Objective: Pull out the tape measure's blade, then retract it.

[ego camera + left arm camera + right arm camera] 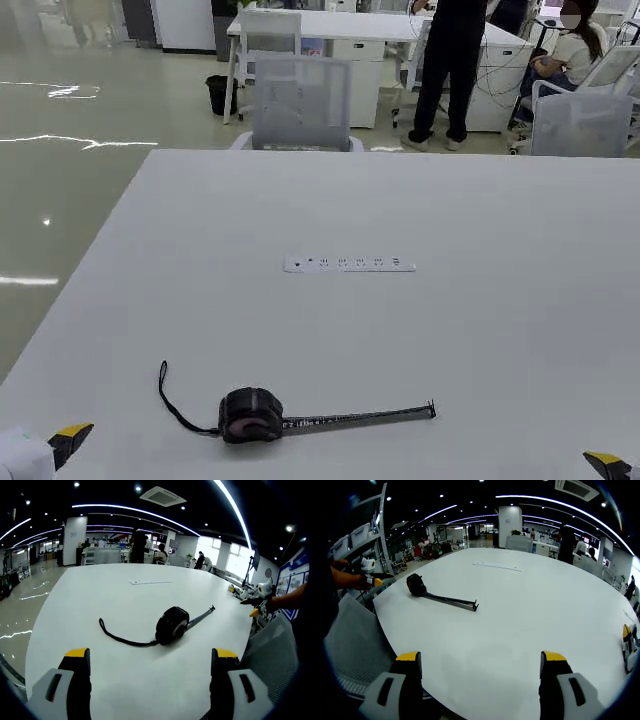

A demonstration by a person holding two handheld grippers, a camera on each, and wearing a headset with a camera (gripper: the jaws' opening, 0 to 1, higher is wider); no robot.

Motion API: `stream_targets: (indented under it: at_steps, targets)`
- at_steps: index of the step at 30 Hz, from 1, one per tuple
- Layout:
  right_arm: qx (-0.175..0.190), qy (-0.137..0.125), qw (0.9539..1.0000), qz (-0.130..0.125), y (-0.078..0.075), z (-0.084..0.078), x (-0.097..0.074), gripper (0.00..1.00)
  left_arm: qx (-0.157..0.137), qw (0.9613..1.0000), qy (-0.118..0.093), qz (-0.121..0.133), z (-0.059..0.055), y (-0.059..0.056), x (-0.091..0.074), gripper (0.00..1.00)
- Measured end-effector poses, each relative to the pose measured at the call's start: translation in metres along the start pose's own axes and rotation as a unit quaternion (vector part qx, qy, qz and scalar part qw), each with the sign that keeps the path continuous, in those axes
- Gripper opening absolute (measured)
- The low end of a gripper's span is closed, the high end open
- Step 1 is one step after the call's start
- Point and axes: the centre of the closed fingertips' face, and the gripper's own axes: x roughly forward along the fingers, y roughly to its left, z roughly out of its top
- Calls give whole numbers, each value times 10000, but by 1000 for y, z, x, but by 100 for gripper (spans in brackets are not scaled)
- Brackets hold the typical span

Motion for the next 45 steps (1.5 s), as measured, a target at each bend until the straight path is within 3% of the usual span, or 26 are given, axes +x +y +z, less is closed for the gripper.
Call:
stream_targets:
  at_steps: [12, 14, 19, 21, 22, 25, 27, 31, 35, 45]
  targets:
    - [-235, 54, 9996, 112, 1, 13, 8, 100, 146, 9999, 3, 64, 3, -12, 34, 99]
    - [-339, 71, 9994, 76, 1, 16, 9, 99, 57, 10000, -52, 30, 6, -23, 38, 99]
    - [-342, 82, 9993, 120, 2, 22, 13, 98, 10, 9999, 3, 117, 7, -27, 47, 99]
    - [-506, 223, 9984, 63, 0, 21, 14, 92, 26, 9999, 47, 152, 6, -29, 50, 99]
    - [-477, 225, 9986, 87, -1, 21, 15, 89, 25, 9998, 56, 179, 7, -31, 50, 99]
    - [-488, 197, 9985, 120, -3, 24, 20, 91, -5, 9994, 58, 338, 7, -26, 51, 99]
    - [-540, 208, 9982, 130, -4, 26, 24, 91, -93, 9994, 68, 336, 7, -27, 53, 99]
    - [-747, 234, 9966, 259, -2, 33, 34, 90, 77, 9995, -6, 300, 6, -33, 56, 99]
    - [-859, 268, 9951, 402, -1, 41, 41, 87, 32, 9996, 51, 262, 4, -35, 57, 99]
    - [-1179, 459, 9888, 789, -5, 61, 62, 80, 36, 9993, 139, 334, 4, -28, 53, 99]
